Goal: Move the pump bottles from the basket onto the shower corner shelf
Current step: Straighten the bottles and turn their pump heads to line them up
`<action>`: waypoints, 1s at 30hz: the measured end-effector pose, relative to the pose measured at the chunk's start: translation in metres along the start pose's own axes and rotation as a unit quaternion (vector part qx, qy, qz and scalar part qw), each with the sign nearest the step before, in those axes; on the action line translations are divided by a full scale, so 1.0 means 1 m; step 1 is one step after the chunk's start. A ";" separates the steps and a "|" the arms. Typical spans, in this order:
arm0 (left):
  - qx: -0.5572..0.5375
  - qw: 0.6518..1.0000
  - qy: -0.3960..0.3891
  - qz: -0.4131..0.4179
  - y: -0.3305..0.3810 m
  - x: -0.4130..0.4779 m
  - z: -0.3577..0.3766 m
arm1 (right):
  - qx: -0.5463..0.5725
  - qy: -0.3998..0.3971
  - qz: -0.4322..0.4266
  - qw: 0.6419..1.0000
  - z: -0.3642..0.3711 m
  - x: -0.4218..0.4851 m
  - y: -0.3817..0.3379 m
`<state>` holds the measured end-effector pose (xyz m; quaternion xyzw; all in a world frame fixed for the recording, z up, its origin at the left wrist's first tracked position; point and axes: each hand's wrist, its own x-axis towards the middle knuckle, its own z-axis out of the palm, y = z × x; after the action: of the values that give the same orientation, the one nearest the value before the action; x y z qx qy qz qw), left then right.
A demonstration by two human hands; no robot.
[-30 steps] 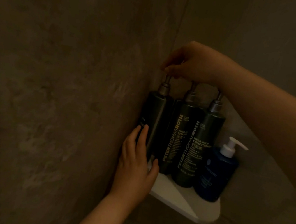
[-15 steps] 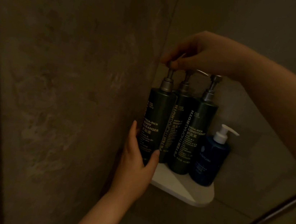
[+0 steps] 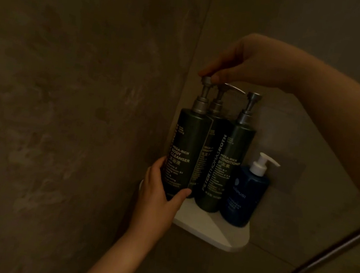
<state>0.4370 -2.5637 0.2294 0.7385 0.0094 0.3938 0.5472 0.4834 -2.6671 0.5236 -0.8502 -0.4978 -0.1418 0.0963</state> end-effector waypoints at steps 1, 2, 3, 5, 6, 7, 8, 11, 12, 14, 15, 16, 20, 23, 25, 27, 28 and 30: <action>0.003 1.000 0.008 0.001 0.000 -0.001 0.001 | -0.002 -0.002 0.000 1.000 -0.001 0.000 -0.001; 0.008 1.000 0.017 0.002 0.001 -0.001 0.002 | -0.005 -0.005 0.004 1.000 -0.002 0.001 -0.001; 0.017 0.999 0.027 0.003 0.001 -0.002 0.003 | -0.008 -0.010 0.008 1.000 -0.003 0.002 -0.002; 0.038 0.998 0.045 -0.002 0.002 -0.002 0.005 | -0.020 -0.018 0.019 0.999 -0.005 0.003 -0.004; 0.049 0.997 0.053 -0.006 0.003 -0.002 0.006 | -0.022 -0.019 0.023 0.999 -0.006 0.004 -0.005; 0.062 0.996 0.061 -0.008 0.005 -0.002 0.007 | -0.016 -0.020 0.029 0.999 -0.006 0.006 -0.005; 0.079 0.994 0.072 -0.009 0.006 -0.003 0.009 | -0.005 -0.021 0.037 0.999 -0.006 0.007 -0.005; 0.126 0.986 0.108 -0.007 0.011 -0.006 0.014 | 0.030 -0.025 0.070 0.997 -0.005 0.009 -0.007; 0.140 0.983 0.116 -0.007 0.013 -0.007 0.016 | 0.038 -0.023 0.077 0.996 -0.004 0.009 -0.008; 0.161 0.980 0.117 -0.004 0.012 -0.006 0.017 | 0.046 -0.016 0.080 0.996 -0.004 0.008 -0.008; 0.169 0.980 0.109 0.000 0.011 -0.004 0.017 | 0.046 -0.014 0.079 0.996 -0.003 0.008 -0.007; 0.172 0.980 0.097 0.002 0.011 -0.003 0.015 | 0.041 -0.012 0.077 0.996 -0.003 0.007 -0.007; 0.086 0.996 0.036 0.000 0.012 0.000 0.002 | 0.011 -0.013 0.074 0.997 -0.002 0.006 -0.010; -0.010 0.999 -0.033 -0.025 0.013 -0.002 -0.006 | 0.005 -0.010 0.075 0.997 -0.001 0.005 -0.011; -0.028 0.998 -0.043 -0.032 0.012 -0.004 -0.010 | -0.001 -0.007 0.075 0.997 -0.002 0.004 -0.013; -0.022 0.999 -0.040 -0.026 0.011 -0.004 -0.011 | -0.006 -0.007 0.076 0.997 -0.003 0.003 -0.015; -0.016 0.999 -0.035 -0.026 0.012 -0.004 -0.010 | -0.003 -0.008 0.078 0.997 -0.003 0.003 -0.016; -0.004 0.999 -0.018 -0.026 0.014 -0.004 -0.007 | 0.000 -0.009 0.085 0.996 -0.003 0.002 -0.018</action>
<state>0.4240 -2.5656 0.2391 0.7427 0.0165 0.3661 0.5604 0.4679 -2.6580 0.5277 -0.8907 -0.4247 -0.1253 0.1032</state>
